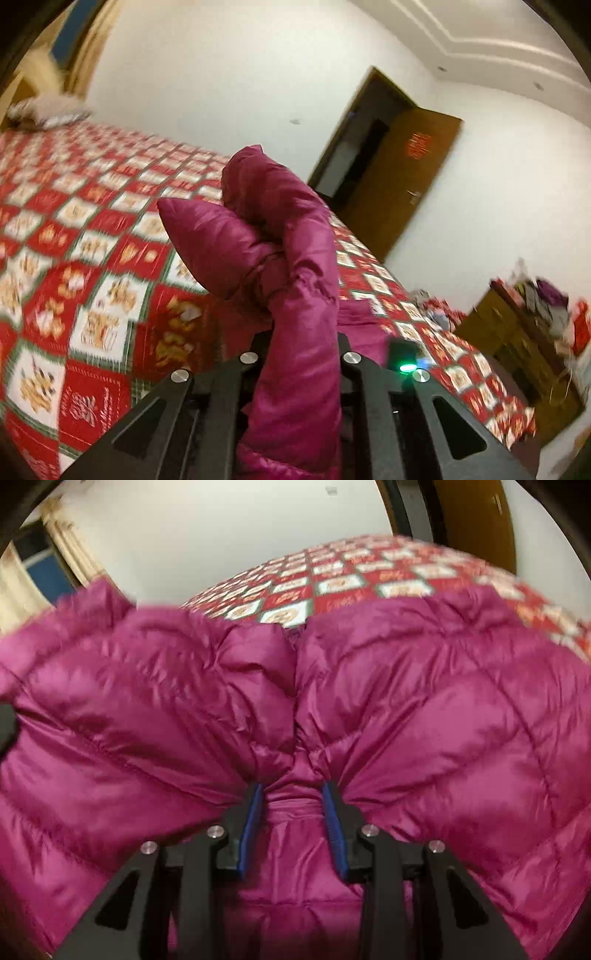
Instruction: Fold large clothes
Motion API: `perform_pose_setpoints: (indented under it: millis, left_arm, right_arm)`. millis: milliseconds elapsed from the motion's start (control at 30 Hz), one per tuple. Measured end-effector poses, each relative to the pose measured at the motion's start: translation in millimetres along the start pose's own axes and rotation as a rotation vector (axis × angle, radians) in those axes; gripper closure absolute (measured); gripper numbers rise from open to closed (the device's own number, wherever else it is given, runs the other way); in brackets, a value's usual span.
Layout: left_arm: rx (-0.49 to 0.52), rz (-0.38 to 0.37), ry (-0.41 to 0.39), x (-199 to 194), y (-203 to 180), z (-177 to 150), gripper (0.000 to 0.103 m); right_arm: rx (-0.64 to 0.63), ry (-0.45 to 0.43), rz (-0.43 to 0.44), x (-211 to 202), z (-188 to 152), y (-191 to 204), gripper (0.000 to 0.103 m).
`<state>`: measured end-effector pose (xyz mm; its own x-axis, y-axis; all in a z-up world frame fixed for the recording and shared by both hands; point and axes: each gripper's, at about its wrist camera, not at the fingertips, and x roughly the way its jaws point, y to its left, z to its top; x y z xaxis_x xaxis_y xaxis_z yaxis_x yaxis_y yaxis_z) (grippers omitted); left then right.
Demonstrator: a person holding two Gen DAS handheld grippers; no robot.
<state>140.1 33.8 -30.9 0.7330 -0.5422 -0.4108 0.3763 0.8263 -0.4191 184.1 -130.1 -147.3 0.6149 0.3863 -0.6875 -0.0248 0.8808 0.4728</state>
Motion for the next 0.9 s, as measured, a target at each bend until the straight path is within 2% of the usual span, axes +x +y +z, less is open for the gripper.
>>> perform_pose_setpoints:
  millis: [167, 200, 233, 300, 367, 467, 567, 733, 900]
  left_arm:
    - [0.163, 0.045, 0.012, -22.5, -20.6, 6.8, 0.09]
    - [0.188, 0.067, 0.019, -22.1, -20.7, 5.5, 0.09]
    - [0.21, 0.085, 0.027, -22.5, -21.8, 3.0, 0.09]
    - [0.218, 0.078, 0.033, -18.0, -14.4, 1.4, 0.09]
    - [0.235, 0.071, 0.036, -13.8, -18.1, -3.0, 0.09]
    - [0.261, 0.059, 0.064, 1.0, -31.0, -13.4, 0.09]
    - [0.308, 0.059, 0.098, 18.8, -45.9, -26.8, 0.09]
    - [0.37, 0.061, 0.168, 47.1, -62.9, -51.0, 0.09]
    - [0.439, 0.074, 0.223, 67.9, -74.4, -74.3, 0.09]
  right_arm:
    - [0.156, 0.12, 0.338, 11.5, -20.7, 33.9, 0.068]
    - [0.16, 0.144, 0.381, 15.4, -23.2, 41.0, 0.069]
    - [0.151, 0.157, 0.386, 16.9, -23.7, 45.0, 0.07]
    - [0.119, 0.156, 0.359, 12.6, -21.6, 47.0, 0.07]
    - [0.118, 0.113, 0.361, -3.7, -15.4, 35.4, 0.07]
    - [0.15, 0.016, 0.32, -40.4, -1.3, 1.8, 0.067]
    - [0.143, -0.058, 0.228, -75.7, 11.1, -33.3, 0.066]
    - [0.187, -0.111, 0.138, -112.8, 16.1, -81.4, 0.061]
    - [0.193, -0.149, 0.085, -136.6, 8.2, -105.4, 0.059]
